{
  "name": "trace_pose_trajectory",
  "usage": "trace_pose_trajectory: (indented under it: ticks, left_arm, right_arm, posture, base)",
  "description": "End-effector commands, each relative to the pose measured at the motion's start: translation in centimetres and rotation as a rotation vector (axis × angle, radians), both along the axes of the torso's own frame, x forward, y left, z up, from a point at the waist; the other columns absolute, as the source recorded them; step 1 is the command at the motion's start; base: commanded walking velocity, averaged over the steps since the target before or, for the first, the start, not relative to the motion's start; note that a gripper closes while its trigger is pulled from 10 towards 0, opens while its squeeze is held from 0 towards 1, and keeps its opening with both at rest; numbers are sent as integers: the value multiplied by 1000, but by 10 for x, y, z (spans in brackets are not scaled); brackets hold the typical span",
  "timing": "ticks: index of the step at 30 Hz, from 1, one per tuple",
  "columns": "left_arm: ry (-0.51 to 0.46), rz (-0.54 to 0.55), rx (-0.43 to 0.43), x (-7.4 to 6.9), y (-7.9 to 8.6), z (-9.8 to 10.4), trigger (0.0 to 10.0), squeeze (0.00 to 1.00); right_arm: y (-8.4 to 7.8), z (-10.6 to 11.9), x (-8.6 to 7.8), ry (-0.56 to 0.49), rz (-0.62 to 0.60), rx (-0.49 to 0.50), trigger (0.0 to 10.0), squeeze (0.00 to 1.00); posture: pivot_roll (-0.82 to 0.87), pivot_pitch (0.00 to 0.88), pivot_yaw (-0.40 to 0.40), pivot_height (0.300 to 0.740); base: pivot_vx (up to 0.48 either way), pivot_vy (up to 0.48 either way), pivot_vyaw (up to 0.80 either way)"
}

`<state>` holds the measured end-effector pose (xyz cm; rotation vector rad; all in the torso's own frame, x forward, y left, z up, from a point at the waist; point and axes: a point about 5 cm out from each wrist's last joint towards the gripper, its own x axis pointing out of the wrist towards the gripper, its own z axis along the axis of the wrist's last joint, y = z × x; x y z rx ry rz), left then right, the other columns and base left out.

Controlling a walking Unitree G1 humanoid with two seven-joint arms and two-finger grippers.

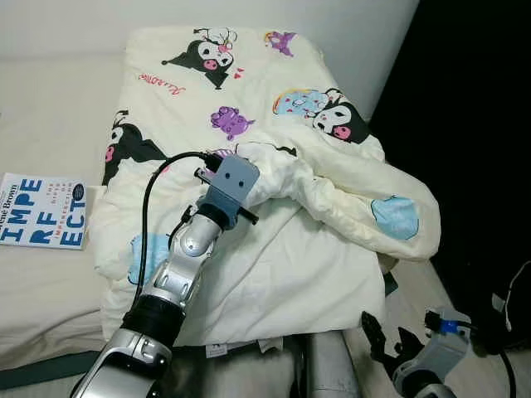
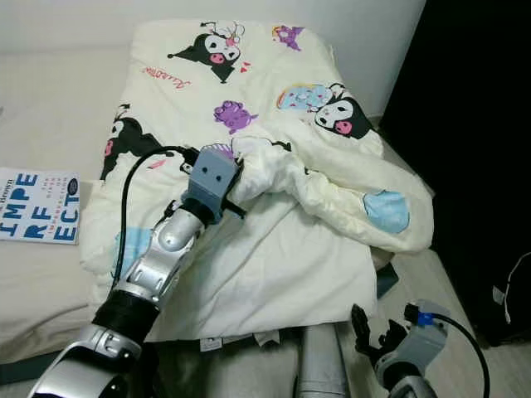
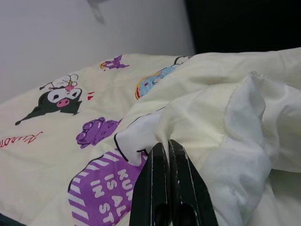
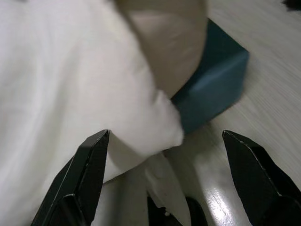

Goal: Clean up the room

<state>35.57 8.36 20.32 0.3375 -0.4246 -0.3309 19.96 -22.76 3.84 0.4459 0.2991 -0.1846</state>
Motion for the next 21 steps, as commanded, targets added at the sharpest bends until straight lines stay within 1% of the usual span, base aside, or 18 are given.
trace_pose_trajectory:
  ticks: [1,3,5,6,8,9,10,11,13,16,17,18,19,20,21]
  left_arm:
    - [5,-1,26,-1,3,-6,10000,0]
    - [4,-2,28,-1,2,-6,10000,0]
    - [2,-4,32,-2,2,-6,10000,0]
    - [2,-4,32,-2,2,-6,10000,0]
    - [3,-5,37,-2,2,-7,10000,0]
    - [3,-5,37,-2,2,-7,10000,0]
    - [3,-5,38,-2,2,-7,10000,0]
    - [3,-5,41,-2,2,-8,10000,0]
    - [2,-4,44,-3,3,-8,10000,0]
    - [2,-4,45,-3,4,-8,10000,0]
    - [2,0,45,-3,6,-7,10000,0]
    - [2,0,45,-3,6,-7,10000,0]
    - [3,-4,46,-2,6,-7,10000,0]
    - [3,-4,46,-2,6,-7,10000,0]
    - [4,-6,48,-2,5,-7,10000,0]
  right_arm:
    - [-4,-10,-7,29,-79,47,10000,0]
    - [0,-15,-6,19,-89,79,10000,0]
    - [9,-24,-4,14,-34,151,10000,0]
    - [9,-24,-4,14,-34,151,10000,0]
    - [12,-29,-2,-21,44,230,10000,0]
    - [12,-29,-2,-21,44,230,10000,0]
    - [14,-30,-2,-30,81,263,10000,0]
    - [20,-31,-5,-26,150,271,10000,0]
    - [27,-33,-11,-25,227,270,10000,0]
    - [28,-32,-12,-29,239,268,10000,0]
    - [24,-31,-18,-31,254,233,10000,0]
    - [24,-31,-18,-31,254,233,10000,0]
    - [16,-34,-25,-9,251,190,10000,0]
    - [16,-34,-25,-9,251,190,10000,0]
    - [13,-36,-27,-7,244,185,10000,0]
  posture:
    - [-199,216,-31,471]
    - [-196,213,-30,471]
    - [-192,212,-27,471]
    - [-192,212,-27,471]
    - [-183,211,-22,471]
    - [-183,211,-22,471]
    - [-183,211,-22,471]
    - [-177,209,-21,471]
    - [-172,206,-17,471]
    - [-172,206,-17,471]
    - [-184,206,0,471]
    - [-184,206,0,471]
    - [-182,204,2,471]
    - [-182,204,2,471]
    - [-182,204,2,471]
  base:
    - [0,0,0]
    - [0,0,0]
    - [0,0,0]
    - [0,0,0]
    - [0,0,0]
    - [0,0,0]
    - [0,0,0]
    - [0,0,0]
    - [0,0,0]
    - [0,0,0]
    - [0,0,0]
    - [0,0,0]
    - [0,0,0]
    - [0,0,0]
    - [0,0,0]
